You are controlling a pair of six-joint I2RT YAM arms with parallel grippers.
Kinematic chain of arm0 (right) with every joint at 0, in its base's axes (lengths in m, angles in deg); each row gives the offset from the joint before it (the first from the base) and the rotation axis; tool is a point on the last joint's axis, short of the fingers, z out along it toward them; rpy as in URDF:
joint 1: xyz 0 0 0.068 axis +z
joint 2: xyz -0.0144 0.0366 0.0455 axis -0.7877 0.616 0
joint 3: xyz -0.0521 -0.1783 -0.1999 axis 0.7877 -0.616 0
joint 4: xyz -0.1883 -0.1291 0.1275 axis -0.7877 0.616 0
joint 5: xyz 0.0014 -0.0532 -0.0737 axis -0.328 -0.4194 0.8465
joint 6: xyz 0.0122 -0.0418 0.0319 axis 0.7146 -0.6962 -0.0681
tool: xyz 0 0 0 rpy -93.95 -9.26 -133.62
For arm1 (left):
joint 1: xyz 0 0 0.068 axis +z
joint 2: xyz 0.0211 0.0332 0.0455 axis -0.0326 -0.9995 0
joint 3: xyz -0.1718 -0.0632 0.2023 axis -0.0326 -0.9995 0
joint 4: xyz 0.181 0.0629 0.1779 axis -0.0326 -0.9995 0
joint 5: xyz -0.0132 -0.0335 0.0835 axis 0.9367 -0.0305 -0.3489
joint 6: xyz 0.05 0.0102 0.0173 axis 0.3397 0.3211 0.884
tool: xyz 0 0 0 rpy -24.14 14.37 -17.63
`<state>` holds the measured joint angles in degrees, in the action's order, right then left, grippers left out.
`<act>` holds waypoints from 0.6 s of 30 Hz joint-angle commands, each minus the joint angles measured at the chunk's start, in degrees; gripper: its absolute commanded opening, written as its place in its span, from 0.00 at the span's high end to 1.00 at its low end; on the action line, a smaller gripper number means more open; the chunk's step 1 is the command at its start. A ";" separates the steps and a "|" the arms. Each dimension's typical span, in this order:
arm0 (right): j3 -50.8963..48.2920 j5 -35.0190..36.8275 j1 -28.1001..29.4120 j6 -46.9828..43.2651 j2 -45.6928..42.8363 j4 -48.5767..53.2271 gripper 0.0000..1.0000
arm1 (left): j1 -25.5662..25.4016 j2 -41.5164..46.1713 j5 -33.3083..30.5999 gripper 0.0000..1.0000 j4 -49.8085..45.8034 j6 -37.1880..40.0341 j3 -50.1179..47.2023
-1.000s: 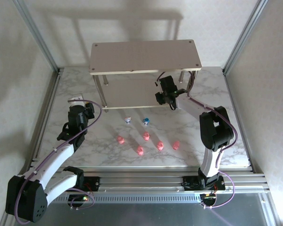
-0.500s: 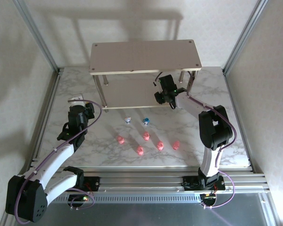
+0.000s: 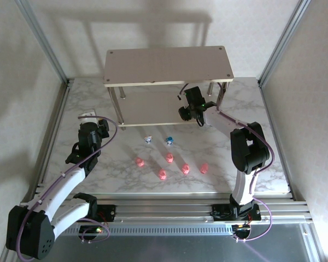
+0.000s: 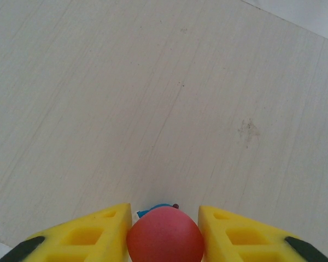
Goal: Place and organize the plastic toys onto the shelf
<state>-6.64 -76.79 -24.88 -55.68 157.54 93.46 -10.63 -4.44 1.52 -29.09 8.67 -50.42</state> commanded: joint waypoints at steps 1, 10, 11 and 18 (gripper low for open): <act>1.19 -0.83 -0.25 -0.82 1.38 2.65 0.62 | 0.48 0.93 -1.29 0.47 -0.95 -0.12 1.71; 2.07 -0.68 -0.23 -0.90 1.88 2.91 0.60 | 0.45 0.94 -1.38 0.47 -0.80 -0.04 1.75; 2.19 -0.69 -0.21 -0.90 2.03 2.96 0.60 | 0.50 1.10 -1.38 0.47 -0.80 -0.03 1.74; 2.94 -0.29 -0.27 -0.66 2.17 3.17 0.46 | 0.50 1.22 -1.54 0.47 -0.89 -0.03 1.67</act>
<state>-5.61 -76.85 -24.88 -56.01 158.83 95.62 -10.63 -4.34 1.52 -29.37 8.69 -50.42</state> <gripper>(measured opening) 0.529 0.532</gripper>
